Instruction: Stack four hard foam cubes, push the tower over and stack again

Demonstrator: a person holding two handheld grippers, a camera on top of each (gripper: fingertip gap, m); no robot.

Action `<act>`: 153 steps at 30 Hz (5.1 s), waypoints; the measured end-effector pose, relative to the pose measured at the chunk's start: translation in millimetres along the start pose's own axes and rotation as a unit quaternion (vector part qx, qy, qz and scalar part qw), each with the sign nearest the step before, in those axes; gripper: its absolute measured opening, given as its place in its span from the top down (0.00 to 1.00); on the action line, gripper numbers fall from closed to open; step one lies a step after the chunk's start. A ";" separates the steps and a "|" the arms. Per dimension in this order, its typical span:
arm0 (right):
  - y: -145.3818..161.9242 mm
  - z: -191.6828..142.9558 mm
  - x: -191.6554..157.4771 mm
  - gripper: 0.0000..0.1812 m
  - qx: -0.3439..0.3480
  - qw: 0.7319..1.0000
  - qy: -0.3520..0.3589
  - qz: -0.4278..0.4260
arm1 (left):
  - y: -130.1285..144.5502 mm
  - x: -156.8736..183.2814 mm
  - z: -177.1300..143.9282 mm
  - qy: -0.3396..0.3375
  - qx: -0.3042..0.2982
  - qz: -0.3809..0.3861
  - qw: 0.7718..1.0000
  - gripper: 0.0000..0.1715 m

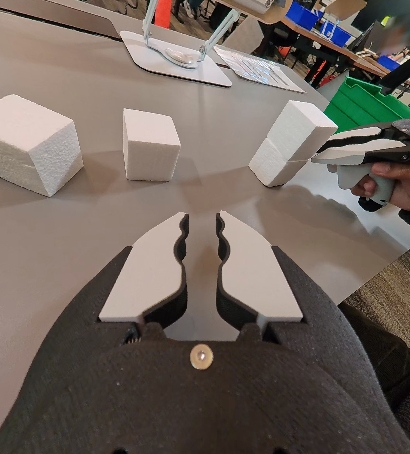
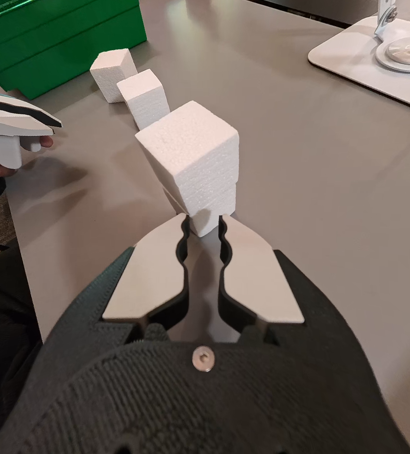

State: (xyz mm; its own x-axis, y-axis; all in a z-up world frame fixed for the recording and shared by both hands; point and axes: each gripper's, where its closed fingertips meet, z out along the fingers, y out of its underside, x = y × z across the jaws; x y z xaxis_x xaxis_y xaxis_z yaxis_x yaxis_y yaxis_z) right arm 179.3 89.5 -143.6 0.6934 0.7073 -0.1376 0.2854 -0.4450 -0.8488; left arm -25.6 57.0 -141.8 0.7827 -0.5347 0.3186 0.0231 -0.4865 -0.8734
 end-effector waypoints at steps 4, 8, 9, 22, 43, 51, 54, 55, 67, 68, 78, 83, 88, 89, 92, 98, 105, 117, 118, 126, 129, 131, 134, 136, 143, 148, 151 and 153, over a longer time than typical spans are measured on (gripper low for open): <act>1.1 0.3 -0.6 0.87 -0.003 1.000 0.000 -0.006 | 0.0 0.0 0.0 0.000 0.000 0.000 1.000 0.87; 2.2 0.5 -0.7 0.87 -0.007 1.000 0.001 -0.009 | 0.0 -0.1 -0.1 0.000 0.000 0.000 1.000 0.87; 2.3 0.5 -0.5 0.87 -0.007 1.000 0.001 -0.009 | 0.0 -0.1 -0.1 0.000 0.000 0.000 1.000 0.87; -59.7 -40.8 -1.2 0.65 0.095 0.991 0.058 -0.076 | -0.9 -2.1 -0.4 -0.009 0.003 -0.002 1.000 0.87; -78.5 176.5 -89.2 0.43 -0.029 0.992 0.100 -0.074 | -24.1 -40.8 -19.7 -0.064 0.077 -0.092 0.991 0.86; -67.5 158.9 -120.3 0.56 -0.025 0.997 0.017 -0.070 | -24.4 -39.0 -18.9 -0.053 0.077 -0.102 0.990 0.86; -69.9 139.6 -122.1 0.55 -0.002 0.991 0.041 -0.129 | -24.5 -36.9 -18.0 -0.052 0.077 -0.099 0.991 0.86; -74.9 137.3 -115.3 0.56 0.009 0.987 0.062 -0.148 | -24.3 -35.9 -17.4 -0.052 0.076 -0.095 0.991 0.86; -61.7 180.1 -114.0 0.57 -0.051 0.993 0.011 -0.108 | -27.7 -40.0 -20.5 -0.067 0.085 -0.073 0.991 0.88; -58.1 174.7 -120.0 0.59 -0.050 0.992 0.004 -0.119 | -27.1 -39.5 -19.8 -0.063 0.083 -0.078 0.991 0.88; -68.7 179.3 -108.9 0.54 -0.029 0.995 0.047 -0.079 | -26.4 -35.3 -17.6 -0.059 0.081 -0.074 0.992 0.88; -73.2 190.6 -115.9 0.67 -0.033 0.998 0.030 -0.050 | -26.9 -38.5 -18.8 -0.060 0.083 -0.082 0.991 0.88; -142.4 132.2 -139.1 0.67 0.085 0.995 -0.019 -0.051 | -27.7 -37.4 -19.2 -0.057 0.084 -0.083 0.991 0.88; -164.7 113.4 -144.9 0.67 0.112 0.992 -0.035 -0.056 | -27.5 -36.7 -18.5 -0.055 0.083 -0.084 0.991 0.88; -213.8 57.9 -146.6 0.67 0.159 0.979 -0.049 -0.114 | -24.4 -34.9 -16.5 -0.052 0.075 -0.080 0.993 0.88; -180.9 -5.5 -69.5 0.68 0.086 0.965 0.018 -0.249 | -23.0 -33.4 -15.5 -0.051 0.071 -0.073 0.993 0.88; -137.7 -49.8 -30.5 0.68 0.047 0.960 -0.123 -0.245 | -17.6 -26.2 -9.6 -0.044 0.054 -0.057 0.996 0.88; -82.5 -11.8 -24.8 0.68 -0.097 0.920 -0.239 -0.296 | -15.4 -25.2 -7.9 -0.037 0.047 -0.061 0.996 0.88; -83.9 -12.1 -26.0 0.68 -0.091 0.919 -0.248 -0.293 | -15.0 -24.6 -7.5 -0.036 0.045 -0.060 0.997 0.88; -93.4 -22.0 -29.9 0.68 -0.059 0.913 -0.298 -0.272 | -10.5 -16.6 -3.2 -0.015 0.032 -0.065 0.997 0.88; -94.6 -22.5 -29.7 0.68 -0.057 0.911 -0.308 -0.268 | -10.2 -16.1 -3.3 -0.012 0.032 -0.066 0.997 0.88; -89.1 -19.4 -26.7 0.68 -0.070 0.910 -0.306 -0.272 | -9.5 -15.8 -3.1 -0.010 0.030 -0.068 0.997 0.88; -84.3 -15.4 -24.1 0.68 -0.072 0.909 -0.307 -0.271 | -9.3 -14.8 -2.9 -0.010 0.029 -0.063 0.998 0.88; -84.1 -14.7 -23.9 0.68 -0.068 0.909 -0.310 -0.270 | -9.0 -14.1 -2.7 -0.010 0.028 -0.060 0.998 0.88; -85.2 -16.3 -23.5 0.68 -0.061 0.909 -0.305 -0.278 | -8.4 -13.9 -2.6 -0.008 0.026 -0.062 0.998 0.88; -84.8 -17.0 -24.5 0.68 -0.060 0.909 -0.307 -0.277 | -7.7 -13.0 -2.2 -0.007 0.024 -0.059 0.998 0.88; -83.9 -16.2 -24.6 0.68 -0.061 0.908 -0.307 -0.277 | -7.5 -13.0 -2.1 -0.007 0.024 -0.059 0.998 0.88; -82.0 -15.5 -24.8 0.68 -0.065 0.908 -0.308 -0.277 | -7.5 -13.0 -2.1 -0.007 0.023 -0.059 0.998 0.88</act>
State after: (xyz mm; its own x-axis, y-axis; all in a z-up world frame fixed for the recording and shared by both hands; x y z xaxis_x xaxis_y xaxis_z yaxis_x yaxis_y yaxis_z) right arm 148.9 100.0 -62.6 -0.0706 0.9975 -0.0022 0.5806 0.0393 -0.8133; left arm -37.3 66.2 -138.5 0.7813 -0.4655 0.4157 0.1448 -0.5127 -0.8463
